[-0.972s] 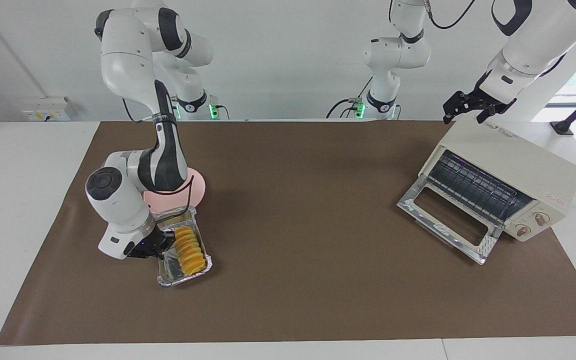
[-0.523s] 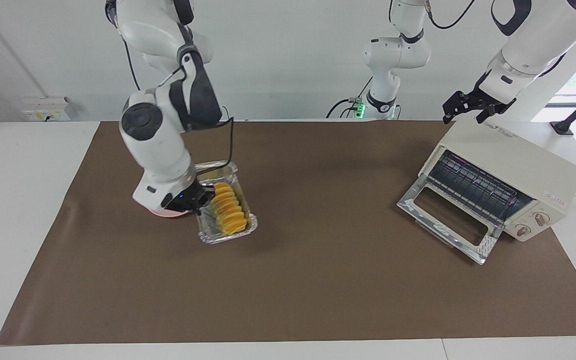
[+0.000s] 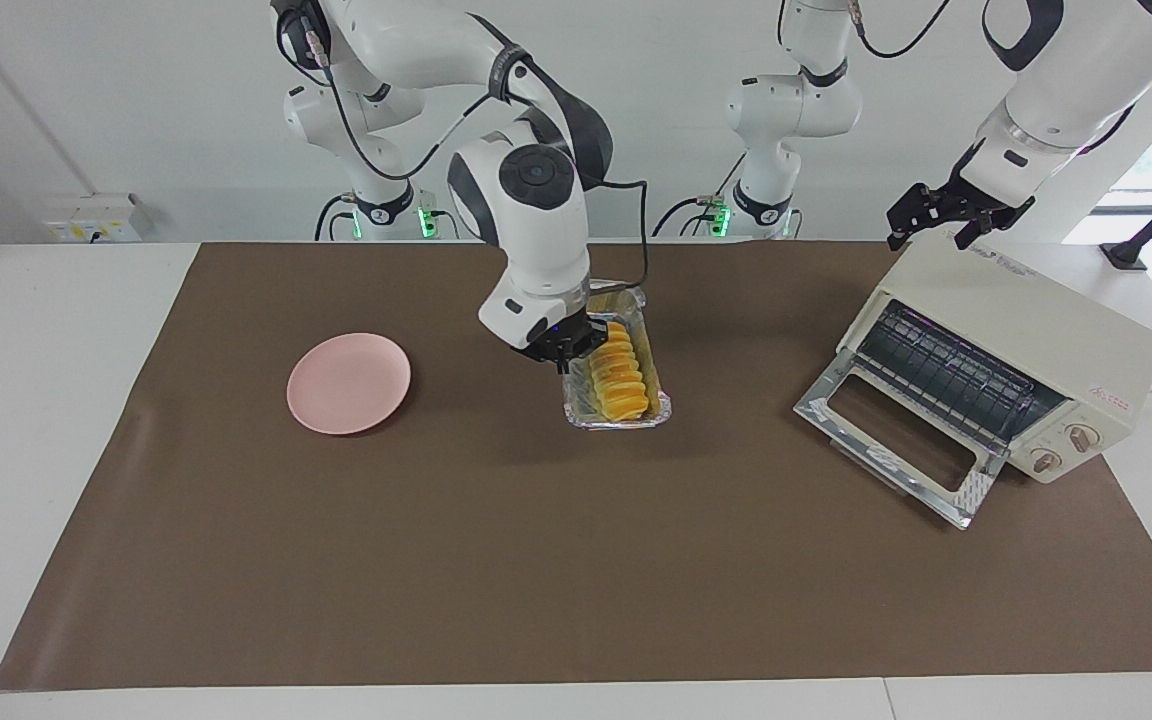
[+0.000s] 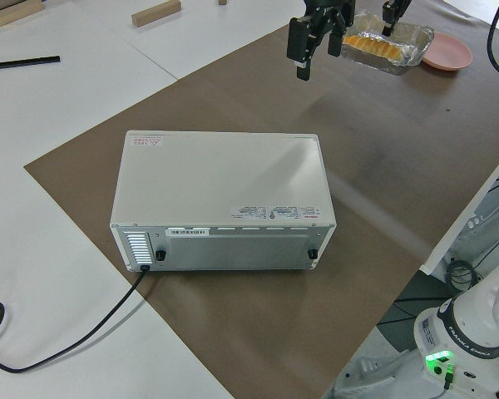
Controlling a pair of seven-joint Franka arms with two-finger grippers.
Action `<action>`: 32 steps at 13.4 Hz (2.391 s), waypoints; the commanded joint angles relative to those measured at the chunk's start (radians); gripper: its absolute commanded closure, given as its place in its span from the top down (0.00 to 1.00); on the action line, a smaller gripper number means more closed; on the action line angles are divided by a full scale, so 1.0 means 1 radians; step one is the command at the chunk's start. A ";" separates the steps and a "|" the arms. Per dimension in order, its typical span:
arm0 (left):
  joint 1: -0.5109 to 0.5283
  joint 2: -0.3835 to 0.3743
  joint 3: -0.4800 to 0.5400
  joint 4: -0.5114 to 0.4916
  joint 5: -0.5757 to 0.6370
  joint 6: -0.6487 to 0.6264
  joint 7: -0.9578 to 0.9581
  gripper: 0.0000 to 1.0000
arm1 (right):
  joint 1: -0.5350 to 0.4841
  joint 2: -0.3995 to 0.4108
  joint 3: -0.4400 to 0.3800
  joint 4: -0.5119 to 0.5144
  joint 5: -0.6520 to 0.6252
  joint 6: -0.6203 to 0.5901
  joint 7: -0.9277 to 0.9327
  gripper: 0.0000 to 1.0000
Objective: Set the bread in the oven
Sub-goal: 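Withdraw the right gripper while the left gripper grasps the foil tray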
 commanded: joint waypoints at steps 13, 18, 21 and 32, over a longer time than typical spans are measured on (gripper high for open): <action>-0.096 -0.006 -0.030 -0.016 0.008 0.115 -0.111 1.00 | 0.040 -0.034 -0.015 -0.222 0.012 0.232 0.209 1.00; -0.216 0.130 -0.032 0.085 -0.006 0.144 -0.222 1.00 | -0.195 -0.167 -0.018 -0.223 -0.001 0.106 -0.099 1.00; -0.352 0.254 -0.032 0.098 -0.010 0.277 -0.417 1.00 | -0.338 -0.228 -0.018 -0.222 -0.001 0.024 -0.391 1.00; -0.601 0.496 -0.032 -0.011 -0.007 0.647 -0.653 0.94 | -0.530 -0.505 -0.018 -0.226 -0.077 -0.329 -0.628 1.00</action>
